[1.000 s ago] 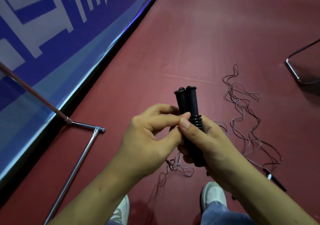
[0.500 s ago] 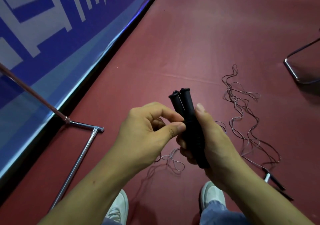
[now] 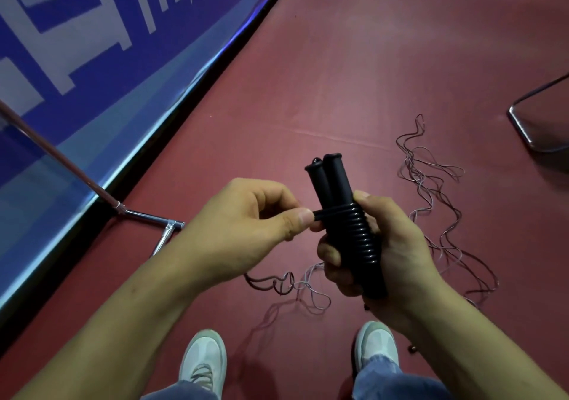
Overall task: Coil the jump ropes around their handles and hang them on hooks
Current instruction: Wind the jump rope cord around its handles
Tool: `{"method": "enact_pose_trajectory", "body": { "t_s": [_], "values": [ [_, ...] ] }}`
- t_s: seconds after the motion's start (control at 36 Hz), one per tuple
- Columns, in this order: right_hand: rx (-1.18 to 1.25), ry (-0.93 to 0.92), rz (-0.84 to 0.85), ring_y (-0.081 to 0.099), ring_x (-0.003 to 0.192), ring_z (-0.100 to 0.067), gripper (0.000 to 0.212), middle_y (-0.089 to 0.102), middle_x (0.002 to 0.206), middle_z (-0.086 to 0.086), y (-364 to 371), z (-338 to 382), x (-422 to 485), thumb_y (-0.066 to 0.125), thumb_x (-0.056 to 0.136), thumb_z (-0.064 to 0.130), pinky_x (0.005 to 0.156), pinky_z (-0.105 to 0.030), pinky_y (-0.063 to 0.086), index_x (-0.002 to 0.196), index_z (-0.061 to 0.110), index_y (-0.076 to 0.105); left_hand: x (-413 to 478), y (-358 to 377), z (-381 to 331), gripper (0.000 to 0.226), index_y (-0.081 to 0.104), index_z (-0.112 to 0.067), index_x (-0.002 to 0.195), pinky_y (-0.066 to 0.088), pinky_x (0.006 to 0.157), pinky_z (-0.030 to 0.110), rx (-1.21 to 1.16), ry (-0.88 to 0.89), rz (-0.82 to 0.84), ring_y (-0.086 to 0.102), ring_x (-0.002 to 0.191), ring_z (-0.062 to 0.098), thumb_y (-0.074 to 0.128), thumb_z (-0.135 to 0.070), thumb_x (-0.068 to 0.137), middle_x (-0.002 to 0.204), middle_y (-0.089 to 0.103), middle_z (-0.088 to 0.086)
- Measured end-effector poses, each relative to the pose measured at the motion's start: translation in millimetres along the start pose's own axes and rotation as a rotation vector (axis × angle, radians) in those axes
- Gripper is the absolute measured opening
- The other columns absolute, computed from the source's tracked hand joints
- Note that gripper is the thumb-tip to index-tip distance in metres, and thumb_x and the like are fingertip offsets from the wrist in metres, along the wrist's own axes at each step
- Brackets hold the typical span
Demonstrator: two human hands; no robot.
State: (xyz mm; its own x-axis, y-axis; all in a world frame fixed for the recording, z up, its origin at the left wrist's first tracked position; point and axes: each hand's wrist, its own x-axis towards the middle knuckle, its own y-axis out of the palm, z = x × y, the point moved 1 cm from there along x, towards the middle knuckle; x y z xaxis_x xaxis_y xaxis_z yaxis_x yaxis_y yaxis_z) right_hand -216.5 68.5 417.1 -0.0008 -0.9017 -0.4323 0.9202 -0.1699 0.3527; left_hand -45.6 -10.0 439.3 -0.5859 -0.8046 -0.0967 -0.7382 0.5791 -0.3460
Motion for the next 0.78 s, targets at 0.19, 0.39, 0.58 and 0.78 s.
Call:
{"method": "enact_pose_trajectory", "body": {
  "t_s": [0.19,0.39,0.58,0.78],
  "values": [
    [0.255,0.173,0.245,0.034,0.045,-0.014,0.045,0.044,0.061,-0.005,3.1,-0.3,-4.4,0.049,0.087,0.061,0.044,-0.019,0.018,0.101,0.019,0.057,6.2,-1.3,7.0,0.019,0.07,-0.02,0.079,0.044,0.066,0.03,-0.049,-0.004,0.039,0.053,0.061,0.007,0.075,-0.038,0.085,0.065,0.065,-0.014],
    [0.532,0.317,0.676,0.031,0.048,-0.011,0.037,0.045,0.064,0.0,8.7,-3.0,-3.2,0.051,0.091,0.062,0.041,-0.017,0.018,0.103,0.028,0.046,5.7,7.7,0.9,0.047,0.064,-0.02,0.131,0.04,0.062,0.032,-0.373,0.114,0.201,0.058,0.07,0.01,0.069,-0.029,0.085,0.112,0.071,0.001],
    [0.608,0.399,0.762,0.032,0.049,-0.01,0.039,0.04,0.066,0.003,9.8,-6.8,-4.6,0.046,0.091,0.065,0.042,-0.018,0.021,0.106,0.029,0.044,10.1,8.1,3.9,0.042,0.07,-0.018,0.122,0.024,0.055,0.033,-0.513,0.11,0.278,0.052,0.064,0.011,0.069,-0.03,0.082,0.083,0.065,0.002],
    [0.71,0.374,0.624,0.06,0.056,-0.021,0.063,0.057,0.1,-0.019,8.5,-9.9,0.0,0.063,0.089,0.063,0.049,-0.029,0.054,0.101,0.001,0.06,8.8,14.2,5.4,0.037,0.066,0.001,0.119,0.034,0.044,0.018,-0.687,0.064,0.175,0.044,0.048,0.007,0.067,-0.013,0.085,0.081,0.068,0.004]
  ]
}}
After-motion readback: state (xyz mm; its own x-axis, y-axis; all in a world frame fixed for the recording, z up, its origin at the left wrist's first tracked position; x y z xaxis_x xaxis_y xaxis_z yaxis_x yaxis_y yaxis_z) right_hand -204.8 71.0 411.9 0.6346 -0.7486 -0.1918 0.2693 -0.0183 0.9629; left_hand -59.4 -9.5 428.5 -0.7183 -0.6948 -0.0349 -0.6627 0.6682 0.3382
